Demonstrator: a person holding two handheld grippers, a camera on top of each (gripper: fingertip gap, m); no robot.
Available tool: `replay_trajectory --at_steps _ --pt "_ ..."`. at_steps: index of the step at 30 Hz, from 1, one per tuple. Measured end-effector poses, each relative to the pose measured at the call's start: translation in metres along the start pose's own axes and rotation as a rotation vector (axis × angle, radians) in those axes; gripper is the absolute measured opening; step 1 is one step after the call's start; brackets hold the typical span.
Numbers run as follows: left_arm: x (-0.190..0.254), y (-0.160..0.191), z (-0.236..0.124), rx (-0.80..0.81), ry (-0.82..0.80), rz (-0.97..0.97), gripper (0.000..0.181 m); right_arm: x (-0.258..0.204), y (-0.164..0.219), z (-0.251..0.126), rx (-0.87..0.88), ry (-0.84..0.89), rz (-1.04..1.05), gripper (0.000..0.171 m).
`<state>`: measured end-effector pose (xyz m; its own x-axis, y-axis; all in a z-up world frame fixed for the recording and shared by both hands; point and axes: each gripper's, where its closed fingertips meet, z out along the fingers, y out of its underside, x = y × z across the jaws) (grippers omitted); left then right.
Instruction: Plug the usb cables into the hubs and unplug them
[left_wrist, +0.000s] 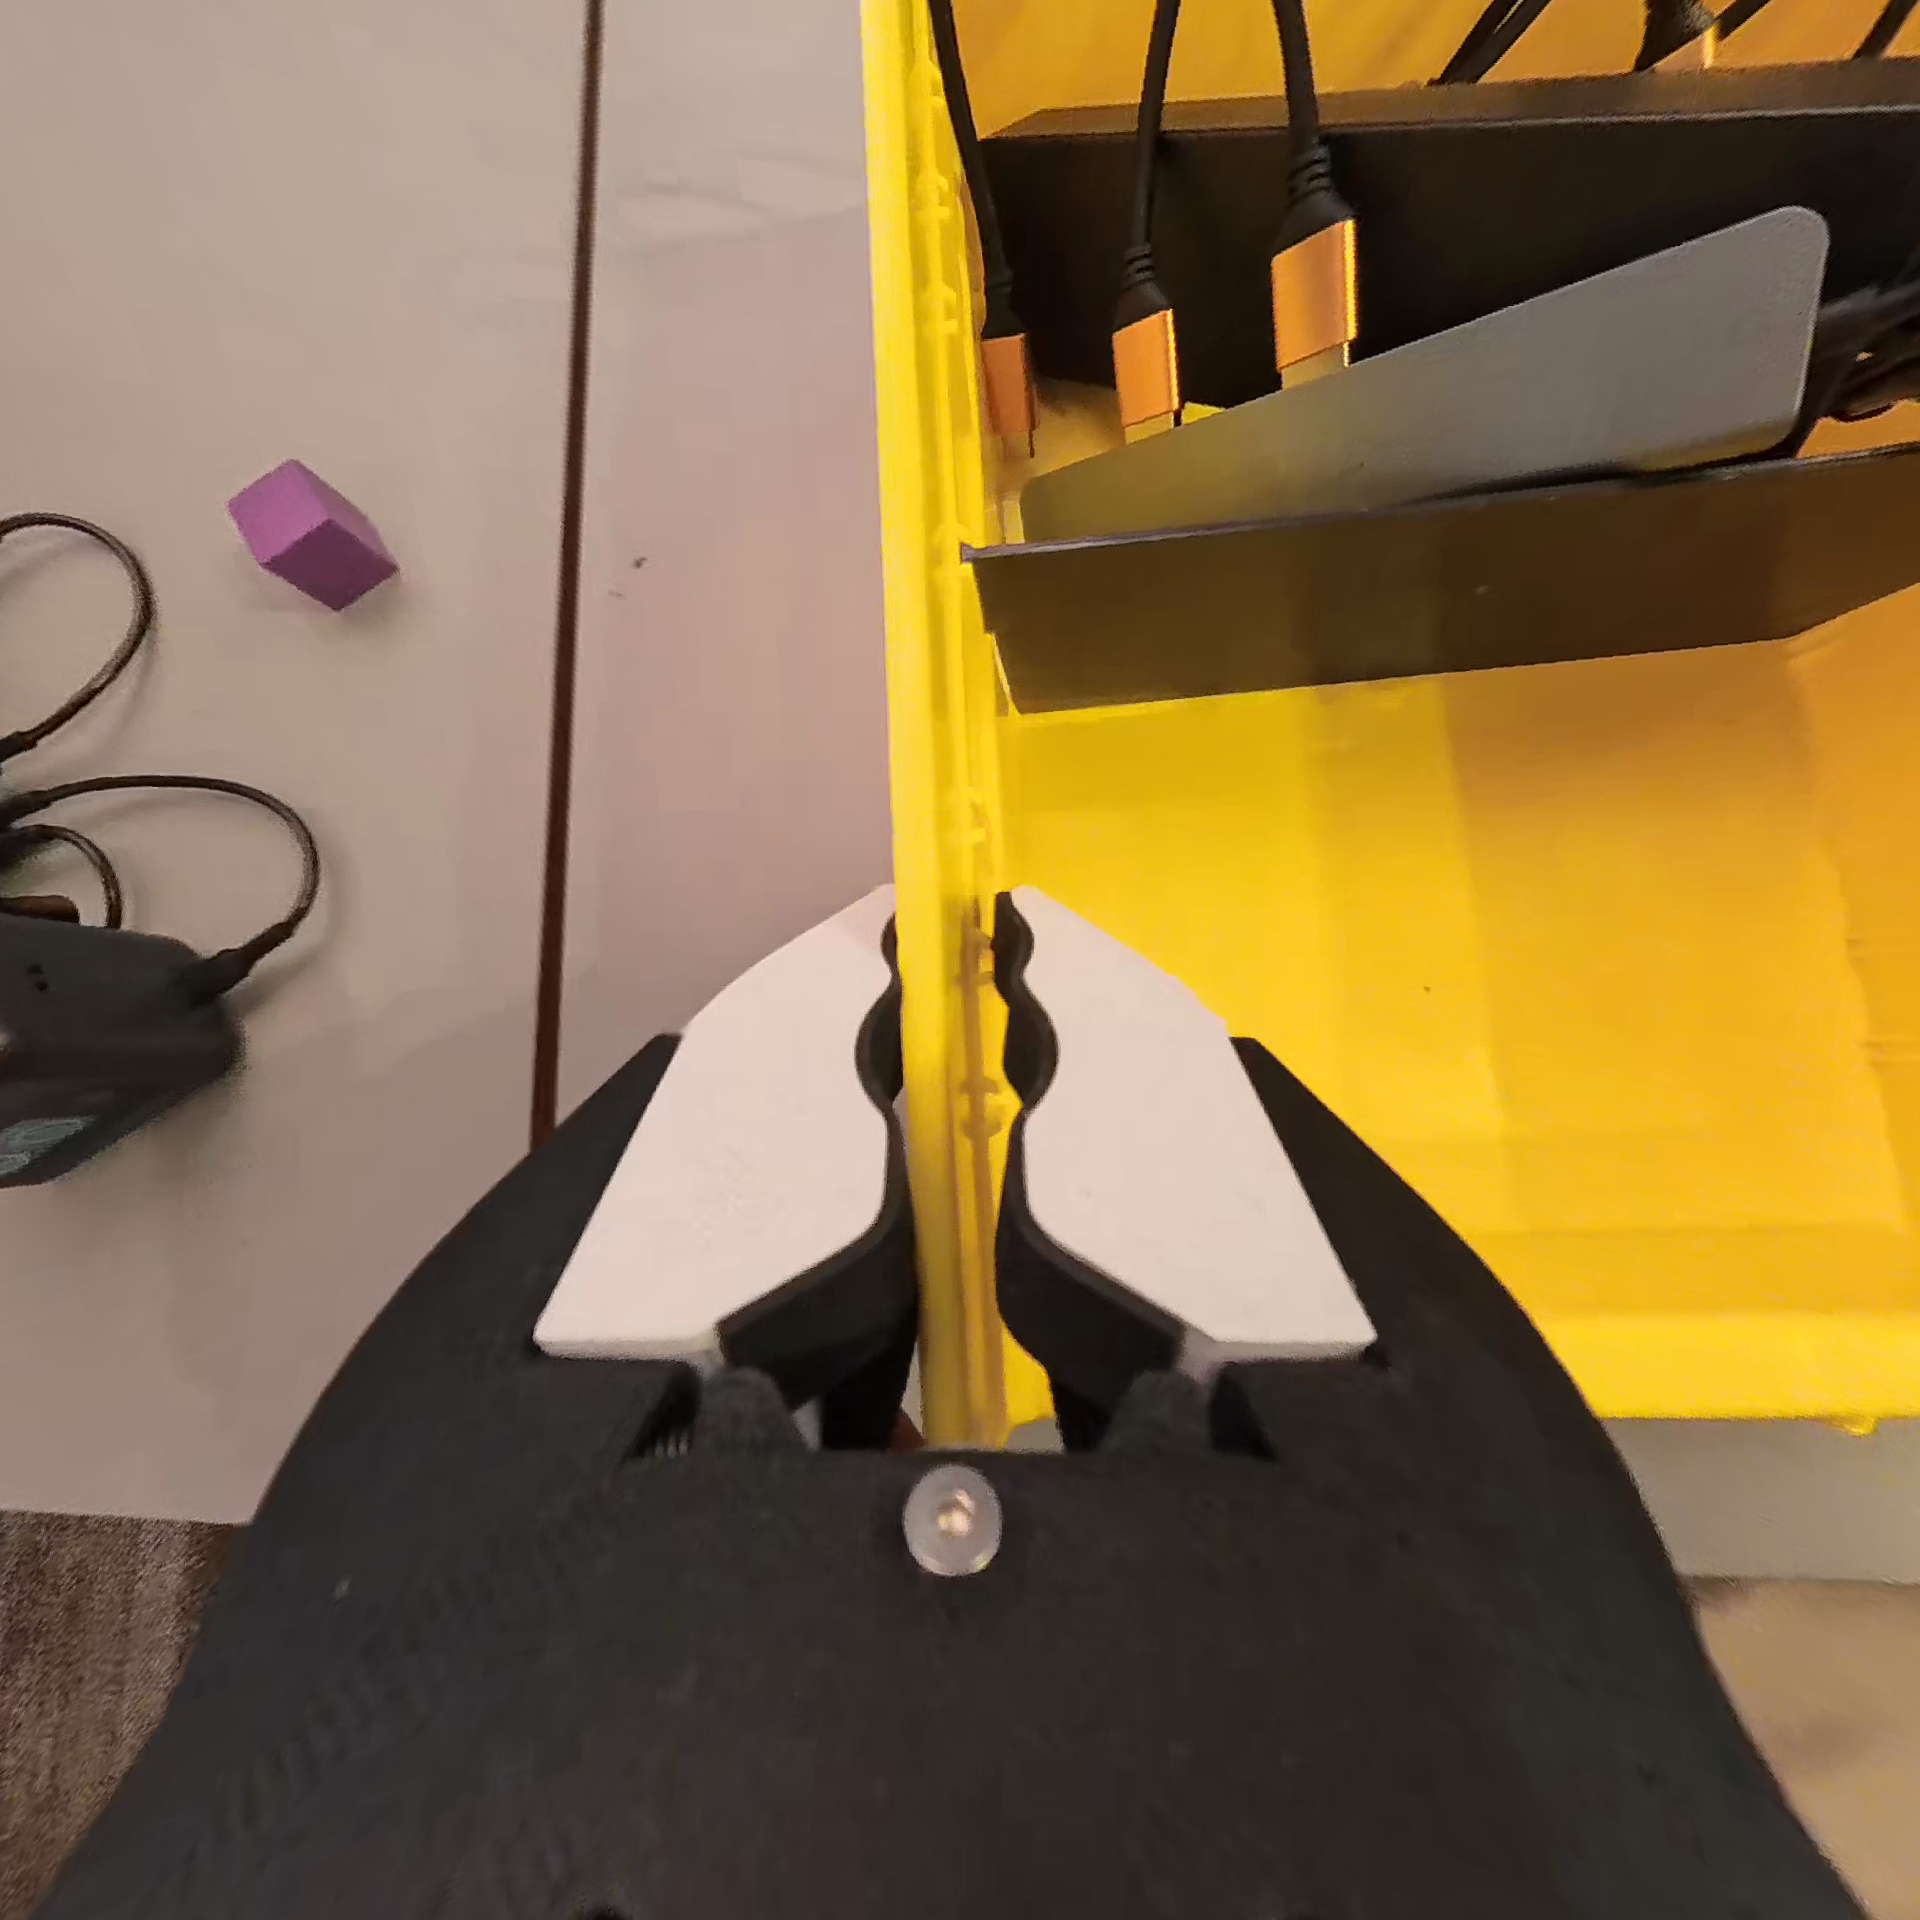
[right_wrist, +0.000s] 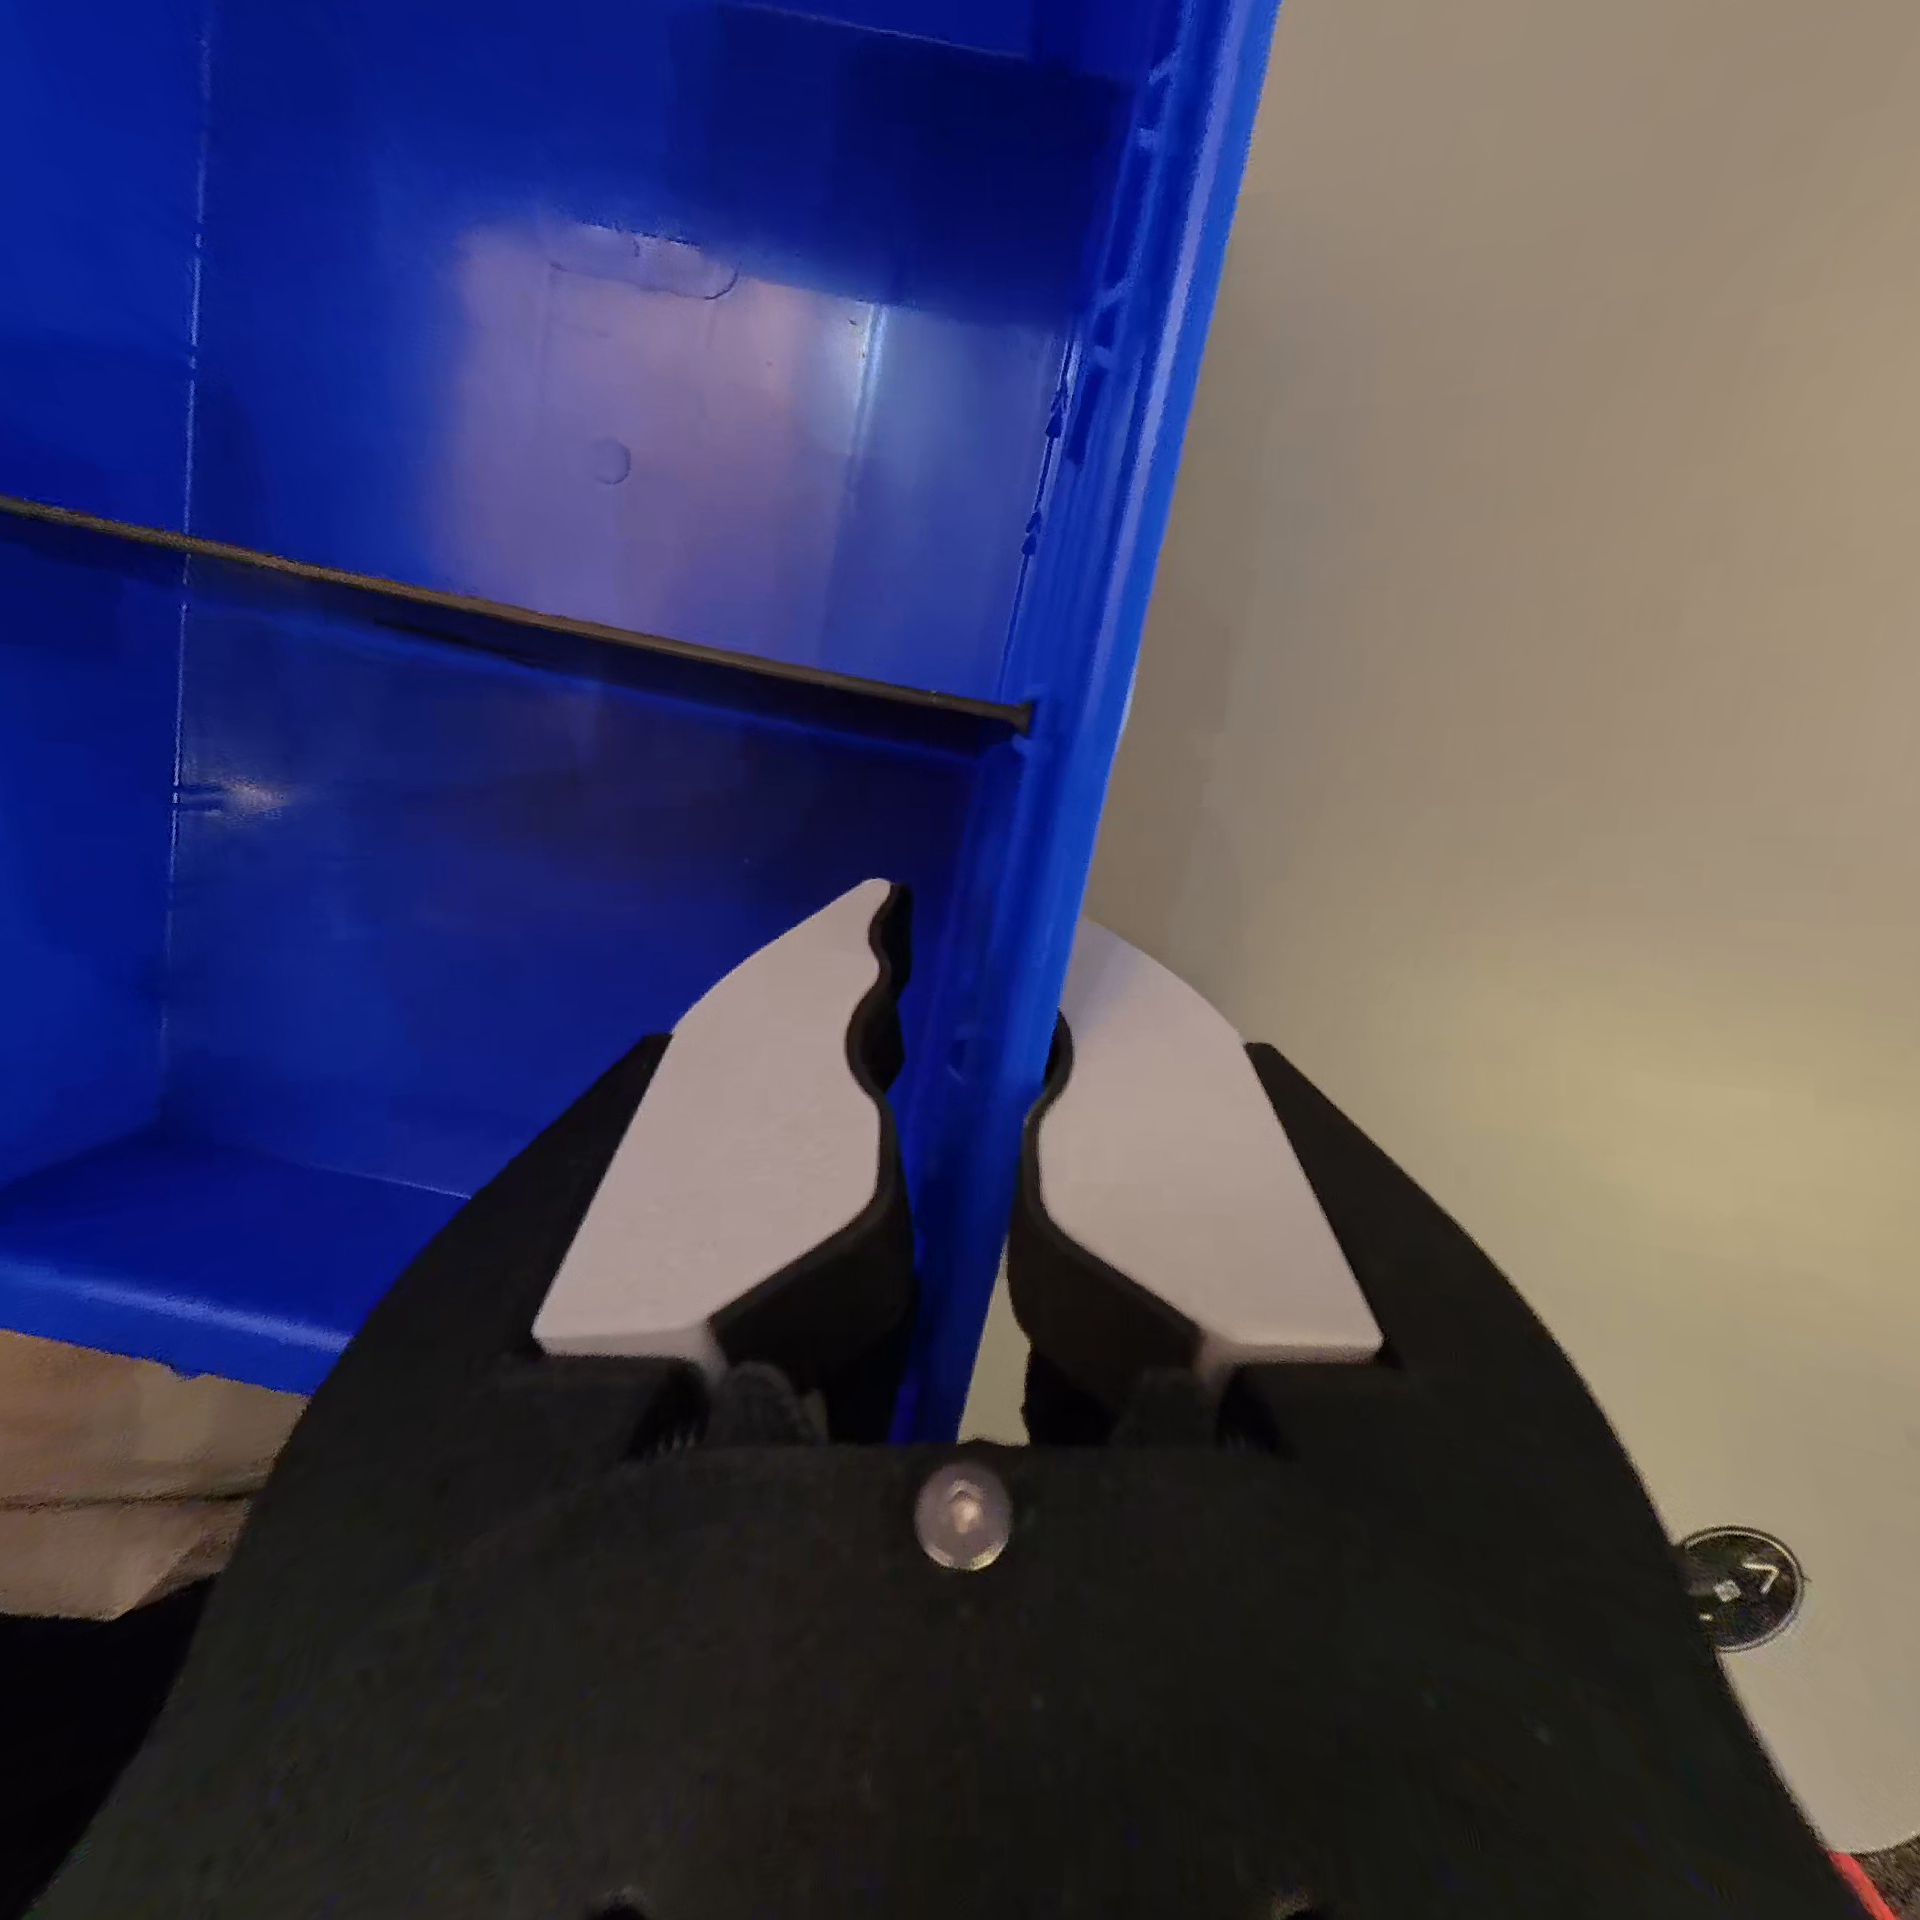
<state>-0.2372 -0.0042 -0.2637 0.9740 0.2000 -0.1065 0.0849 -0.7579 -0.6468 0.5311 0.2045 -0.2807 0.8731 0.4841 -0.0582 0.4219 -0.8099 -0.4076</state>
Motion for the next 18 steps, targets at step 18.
replay_trajectory --at_steps 18 --pt "0.076 -0.090 -0.043 0.343 0.022 0.341 0.044 -0.037 -0.050 -0.068 0.262 0.224 -0.190 0.041"
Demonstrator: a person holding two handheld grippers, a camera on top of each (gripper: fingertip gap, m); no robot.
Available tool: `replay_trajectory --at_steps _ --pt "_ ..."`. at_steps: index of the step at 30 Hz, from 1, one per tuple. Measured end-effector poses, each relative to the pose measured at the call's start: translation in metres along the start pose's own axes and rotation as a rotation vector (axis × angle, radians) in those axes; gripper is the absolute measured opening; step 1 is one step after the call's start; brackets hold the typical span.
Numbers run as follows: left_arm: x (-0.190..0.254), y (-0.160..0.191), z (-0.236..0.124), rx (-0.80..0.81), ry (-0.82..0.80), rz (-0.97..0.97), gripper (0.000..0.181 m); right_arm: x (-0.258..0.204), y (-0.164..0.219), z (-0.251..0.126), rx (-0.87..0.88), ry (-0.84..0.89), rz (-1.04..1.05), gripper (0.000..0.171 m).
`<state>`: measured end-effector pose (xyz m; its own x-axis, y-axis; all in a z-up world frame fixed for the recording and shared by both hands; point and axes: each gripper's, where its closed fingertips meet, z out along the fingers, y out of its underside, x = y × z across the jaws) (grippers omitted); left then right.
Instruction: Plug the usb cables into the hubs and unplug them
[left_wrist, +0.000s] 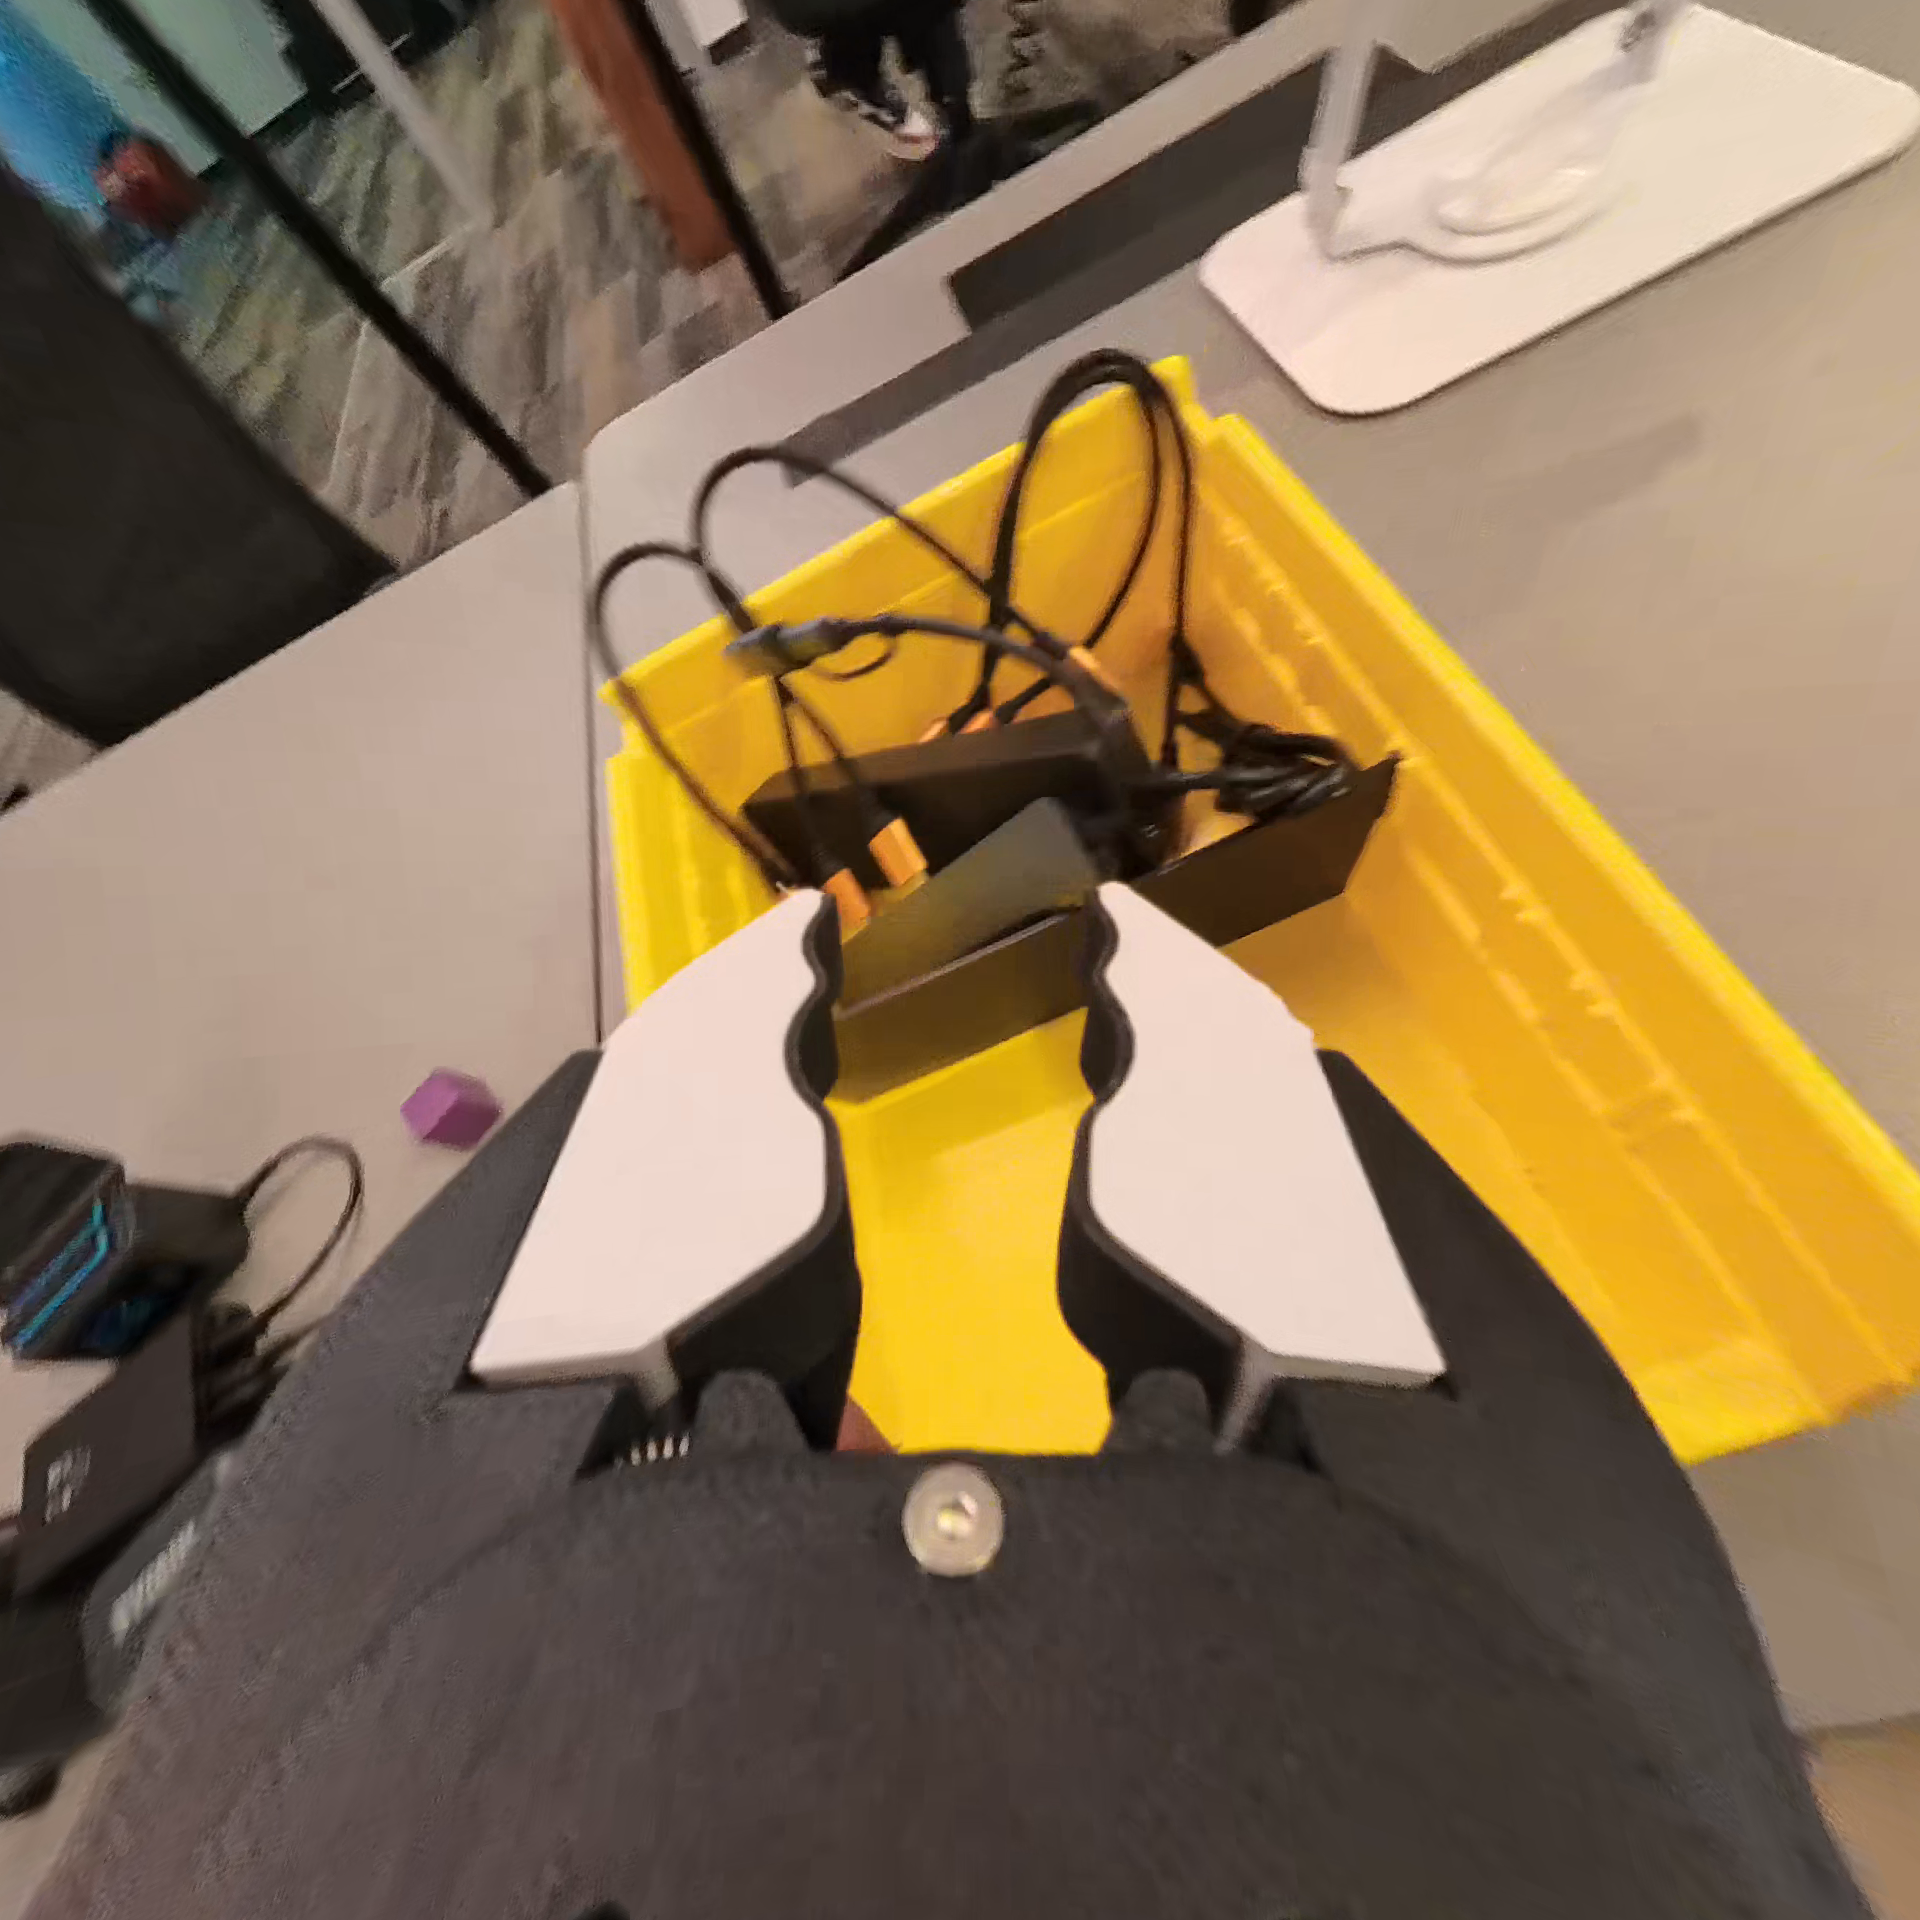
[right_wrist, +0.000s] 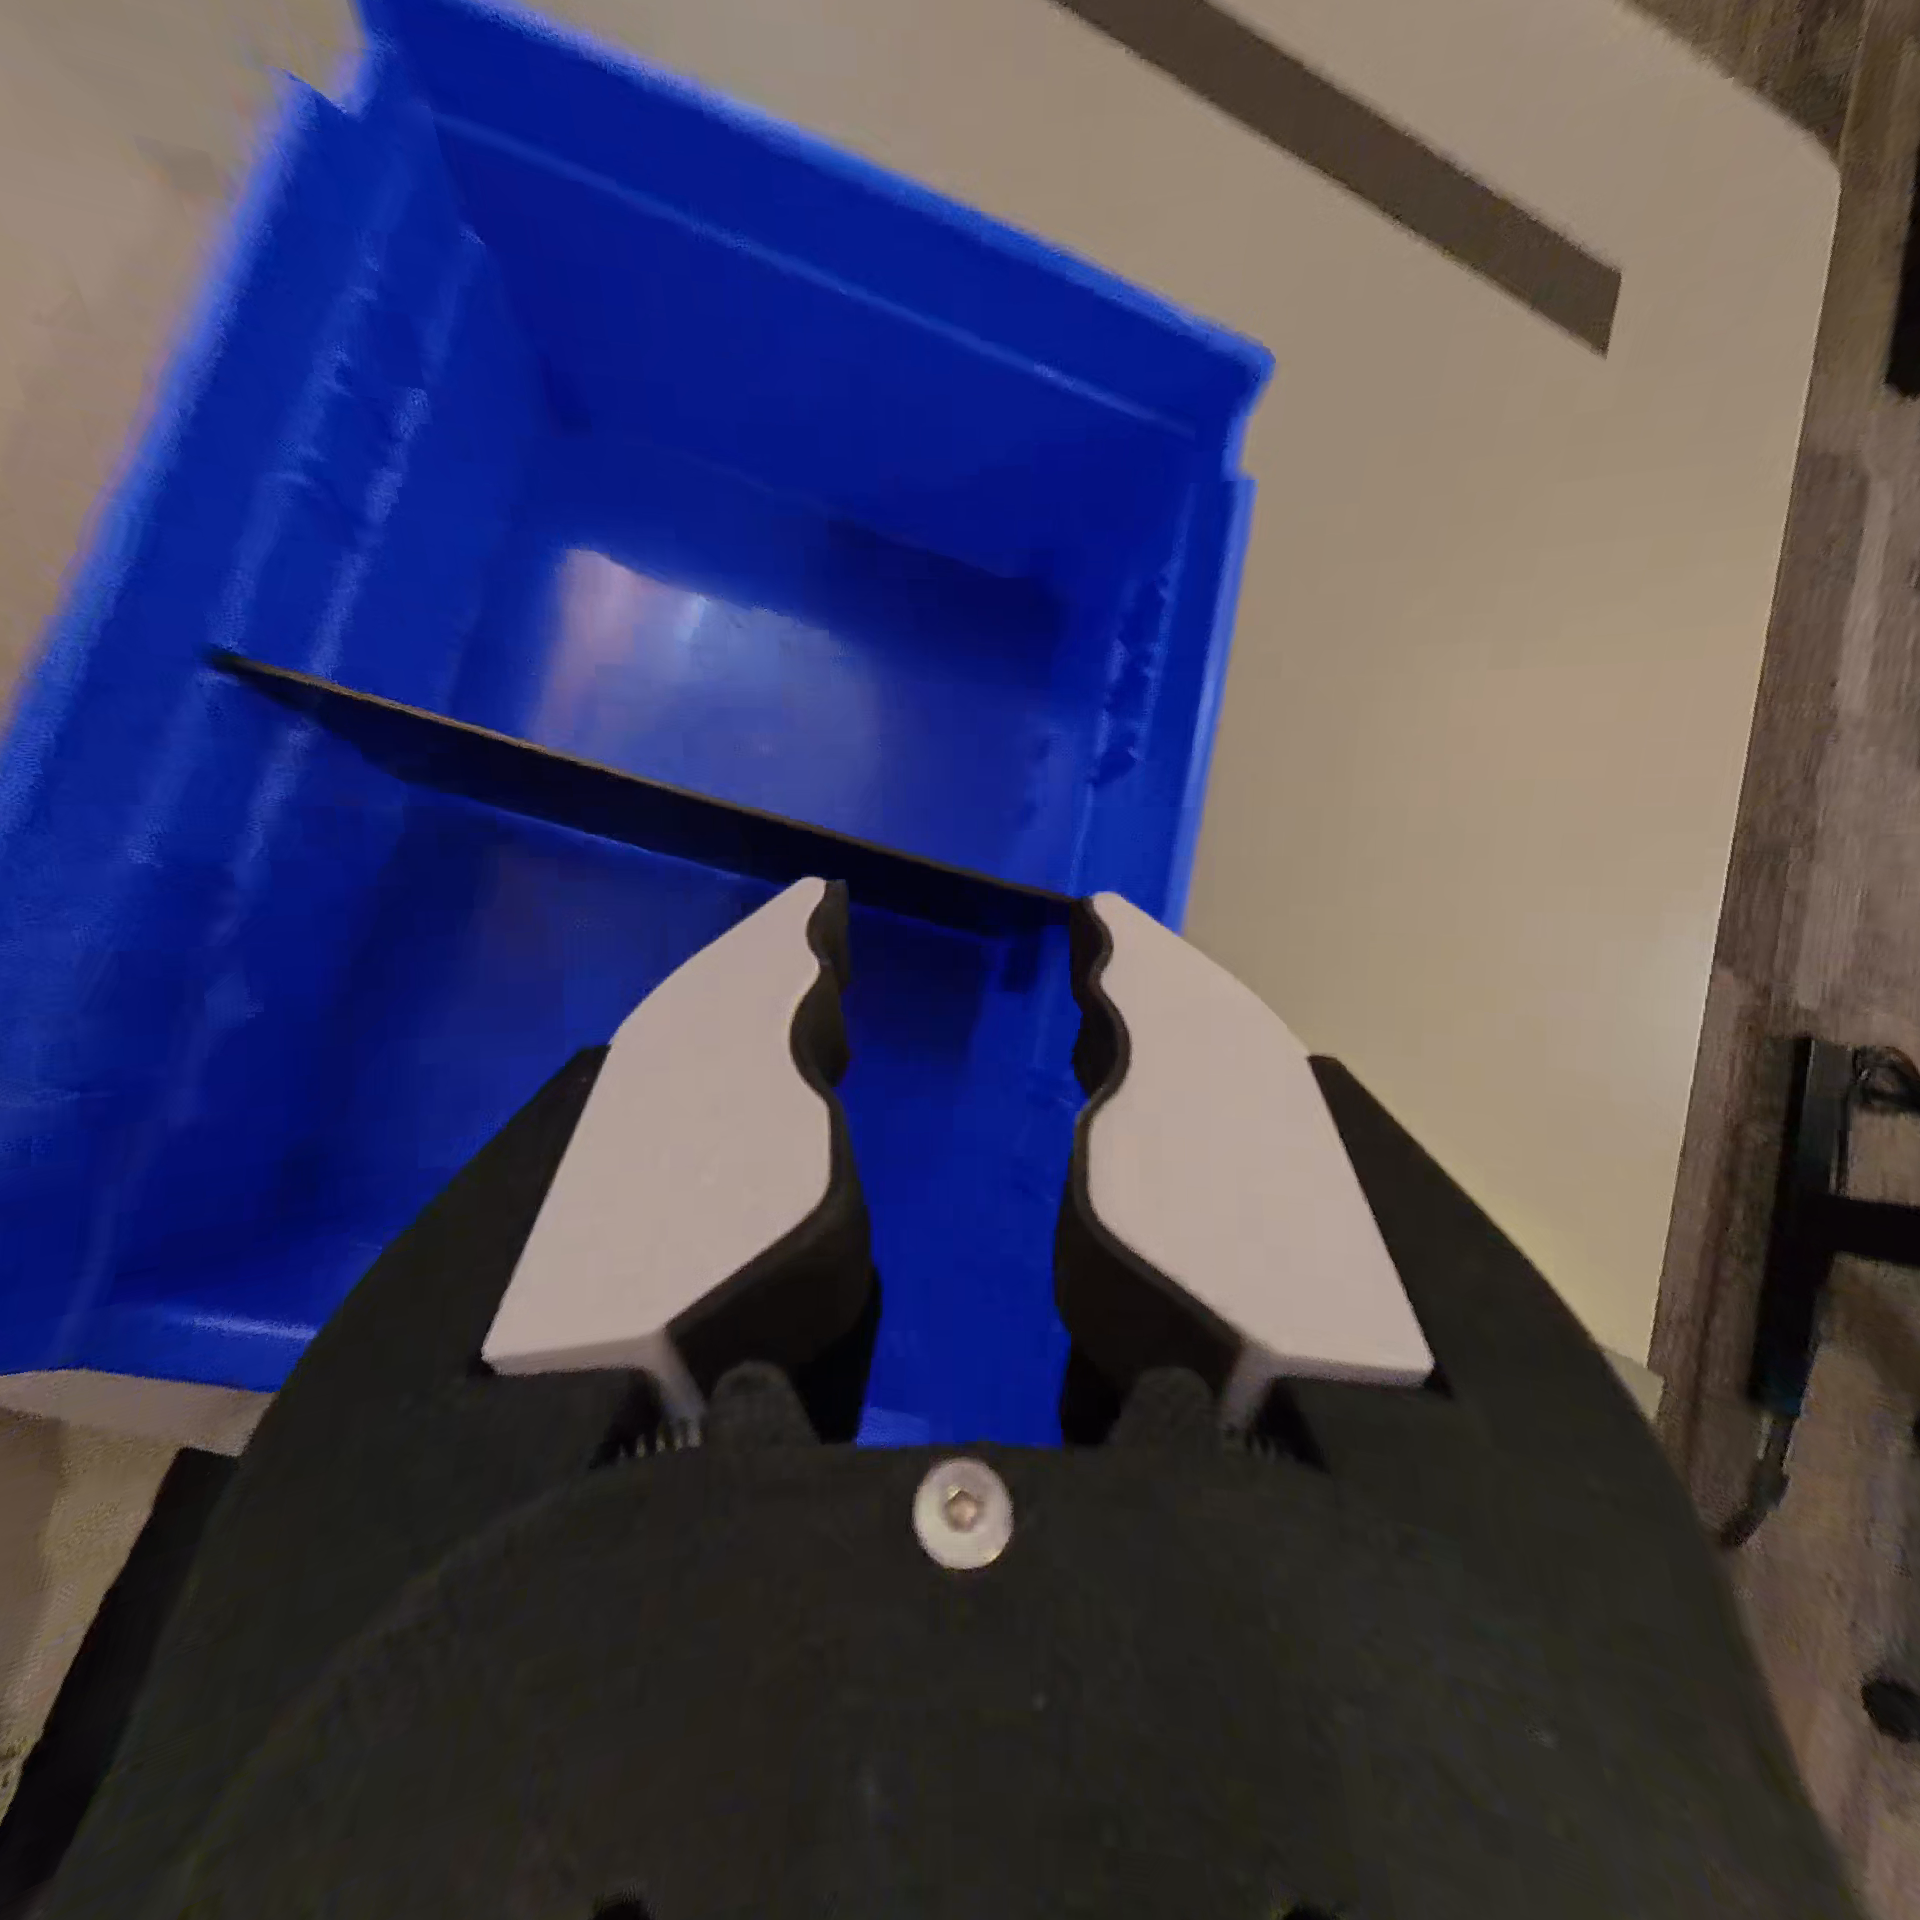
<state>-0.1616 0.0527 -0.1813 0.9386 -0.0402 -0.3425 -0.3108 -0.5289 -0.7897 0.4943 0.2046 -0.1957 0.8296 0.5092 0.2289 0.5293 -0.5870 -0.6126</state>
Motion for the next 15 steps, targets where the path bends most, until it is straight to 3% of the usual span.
replay_trajectory --at_steps 7,15 --pt "0.027 0.005 0.059 -0.128 0.034 0.123 0.034 -0.086 -0.052 -0.018 0.128 -0.128 -0.103 0.037" --pt "0.025 0.004 0.061 -0.097 -0.017 0.152 0.017 -0.155 -0.065 -0.005 0.138 -0.262 -0.180 0.033"
